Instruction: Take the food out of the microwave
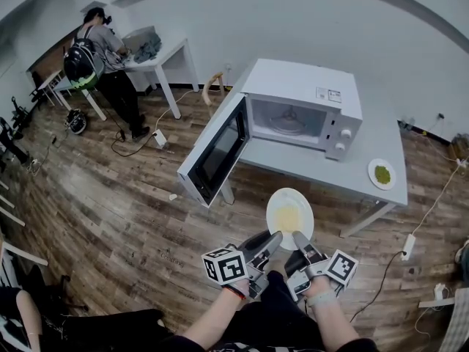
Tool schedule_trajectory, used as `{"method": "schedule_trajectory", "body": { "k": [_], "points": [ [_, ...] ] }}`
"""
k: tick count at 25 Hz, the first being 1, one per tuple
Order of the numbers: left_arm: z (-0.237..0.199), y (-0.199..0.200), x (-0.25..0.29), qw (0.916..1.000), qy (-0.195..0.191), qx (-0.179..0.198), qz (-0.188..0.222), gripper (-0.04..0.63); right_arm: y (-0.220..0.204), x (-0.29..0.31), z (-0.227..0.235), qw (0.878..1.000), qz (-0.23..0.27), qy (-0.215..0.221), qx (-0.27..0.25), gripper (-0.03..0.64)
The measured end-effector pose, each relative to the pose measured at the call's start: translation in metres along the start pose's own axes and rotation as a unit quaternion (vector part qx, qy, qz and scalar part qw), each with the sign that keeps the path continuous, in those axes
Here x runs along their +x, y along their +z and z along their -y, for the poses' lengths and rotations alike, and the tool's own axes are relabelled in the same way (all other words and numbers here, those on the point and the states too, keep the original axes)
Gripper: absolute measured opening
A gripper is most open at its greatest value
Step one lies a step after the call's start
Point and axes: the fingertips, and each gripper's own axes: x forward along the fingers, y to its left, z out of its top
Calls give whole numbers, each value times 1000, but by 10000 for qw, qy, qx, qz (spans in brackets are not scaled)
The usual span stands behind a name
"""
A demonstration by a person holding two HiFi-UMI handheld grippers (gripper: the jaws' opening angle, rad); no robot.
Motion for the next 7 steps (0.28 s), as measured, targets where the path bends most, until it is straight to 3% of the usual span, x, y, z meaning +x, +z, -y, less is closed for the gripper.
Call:
{"method": "schedule_trajectory", "body": {
  "k": [7],
  "points": [
    [3,-5,-4,10000,-6,-25,-6,109,-4,-6,0,10000,31,14,52,61]
  ]
}}
